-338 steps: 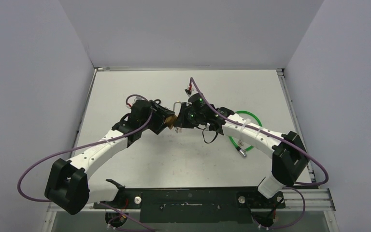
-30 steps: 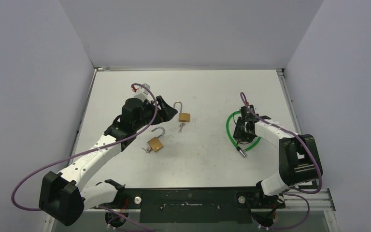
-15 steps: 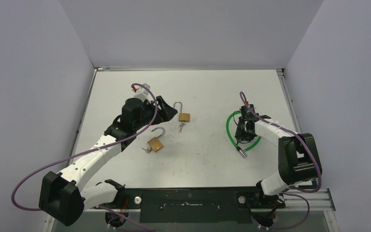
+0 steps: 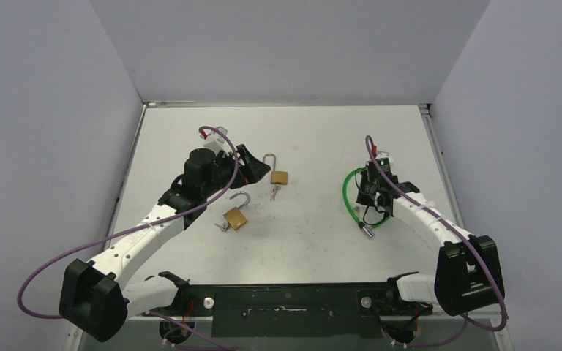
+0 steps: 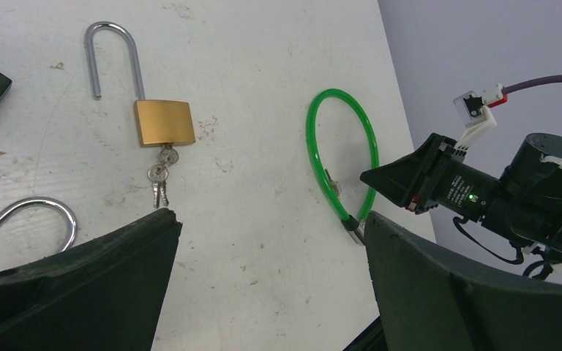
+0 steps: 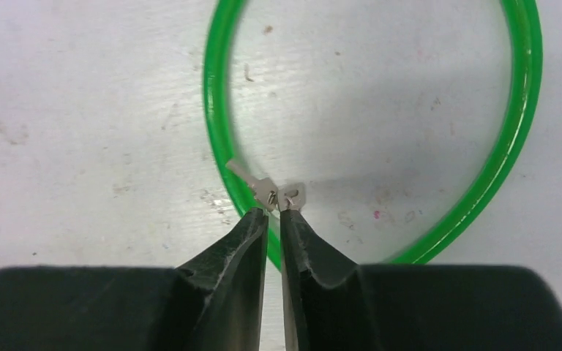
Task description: Unlock with the key
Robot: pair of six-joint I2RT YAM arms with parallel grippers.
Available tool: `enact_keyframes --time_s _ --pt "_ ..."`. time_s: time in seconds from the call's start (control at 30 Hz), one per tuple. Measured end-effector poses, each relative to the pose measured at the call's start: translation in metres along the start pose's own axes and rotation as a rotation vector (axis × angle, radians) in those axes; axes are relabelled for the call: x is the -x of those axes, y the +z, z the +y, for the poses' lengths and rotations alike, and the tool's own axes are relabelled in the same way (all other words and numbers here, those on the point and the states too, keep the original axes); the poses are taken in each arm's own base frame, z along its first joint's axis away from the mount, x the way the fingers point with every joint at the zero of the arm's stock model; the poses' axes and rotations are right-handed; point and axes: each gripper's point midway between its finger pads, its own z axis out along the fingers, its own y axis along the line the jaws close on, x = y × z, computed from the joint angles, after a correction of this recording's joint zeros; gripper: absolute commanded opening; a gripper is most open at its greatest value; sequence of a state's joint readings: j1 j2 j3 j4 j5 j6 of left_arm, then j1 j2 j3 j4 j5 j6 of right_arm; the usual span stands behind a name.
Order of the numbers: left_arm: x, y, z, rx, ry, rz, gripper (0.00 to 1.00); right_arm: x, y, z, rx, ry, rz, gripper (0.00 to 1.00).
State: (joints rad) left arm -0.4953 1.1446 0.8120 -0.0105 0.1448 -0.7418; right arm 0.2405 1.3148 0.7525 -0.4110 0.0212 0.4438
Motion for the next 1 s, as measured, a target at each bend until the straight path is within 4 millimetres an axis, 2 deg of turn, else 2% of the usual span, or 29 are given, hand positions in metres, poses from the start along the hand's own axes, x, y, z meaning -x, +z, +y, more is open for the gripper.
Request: enact_keyframes --time_s 0.17,0.3,0.4,0.57,0.7,1.0 --pt "0.0 0.0 -0.005 -0.024 -0.018 0.004 0.94 0.011 -0.015 0.022 0.069 -0.049 -0.073 0.18" --pt "-0.003 0.001 -0.006 -0.032 -0.036 0.014 0.94 0.01 -0.018 0.031 0.088 -0.068 -0.082 0.31" --pt "-0.005 0.002 -0.006 -0.035 -0.044 0.019 0.94 0.006 -0.012 0.025 0.054 -0.068 -0.061 0.32" --pt "-0.008 0.002 -0.005 -0.036 -0.056 0.025 0.94 -0.012 0.01 0.005 -0.037 -0.06 0.046 0.32" --pt "-0.008 0.002 -0.005 -0.036 -0.058 0.024 0.94 -0.022 0.018 -0.004 -0.07 -0.054 0.102 0.32" --pt "-0.009 0.002 -0.003 -0.033 -0.059 0.028 0.94 -0.022 0.027 0.003 -0.052 -0.036 0.138 0.33"
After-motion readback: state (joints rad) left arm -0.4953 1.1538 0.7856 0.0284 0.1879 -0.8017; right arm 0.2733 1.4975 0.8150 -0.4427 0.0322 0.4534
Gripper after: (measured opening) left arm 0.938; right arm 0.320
